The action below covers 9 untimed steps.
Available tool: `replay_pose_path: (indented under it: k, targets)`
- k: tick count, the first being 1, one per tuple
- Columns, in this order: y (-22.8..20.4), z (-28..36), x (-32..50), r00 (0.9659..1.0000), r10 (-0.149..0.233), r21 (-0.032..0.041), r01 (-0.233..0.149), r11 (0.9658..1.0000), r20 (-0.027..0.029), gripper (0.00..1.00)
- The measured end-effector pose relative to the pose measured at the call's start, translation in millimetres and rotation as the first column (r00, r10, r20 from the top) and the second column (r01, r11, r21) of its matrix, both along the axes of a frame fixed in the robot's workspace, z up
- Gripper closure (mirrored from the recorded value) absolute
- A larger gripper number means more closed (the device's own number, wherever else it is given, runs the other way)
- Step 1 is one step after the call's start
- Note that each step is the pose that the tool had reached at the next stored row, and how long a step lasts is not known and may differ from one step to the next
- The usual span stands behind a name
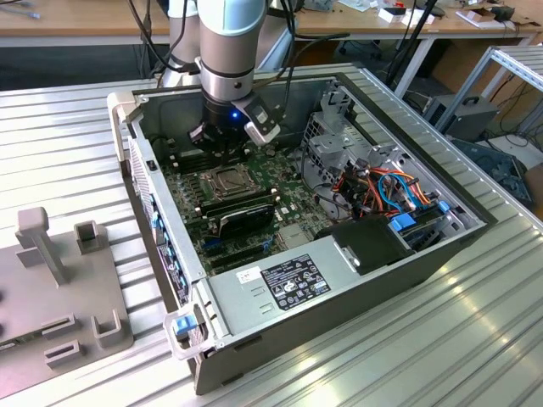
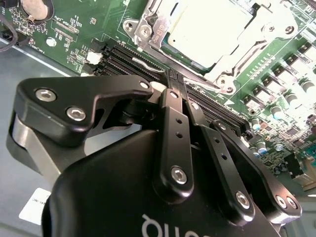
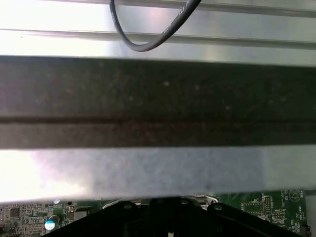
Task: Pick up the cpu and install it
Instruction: 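Install the first cpu locking lever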
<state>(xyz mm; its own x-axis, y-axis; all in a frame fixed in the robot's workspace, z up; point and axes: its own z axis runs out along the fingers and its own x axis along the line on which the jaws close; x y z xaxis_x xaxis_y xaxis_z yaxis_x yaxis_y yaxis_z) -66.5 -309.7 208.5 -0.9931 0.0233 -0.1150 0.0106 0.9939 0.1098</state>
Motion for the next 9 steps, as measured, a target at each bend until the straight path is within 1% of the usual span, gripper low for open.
replay_pose_path:
  k: [2, 9]
  targets:
    - [0.0, -2.2, 0.9, 1.0, 0.0, -0.0008, 0.0, 1.0, 0.0, 0.89]
    - [0.1, -5.2, 3.2, 1.0, 0.0, -0.0018, 0.0, 1.0, 0.0, 0.89]
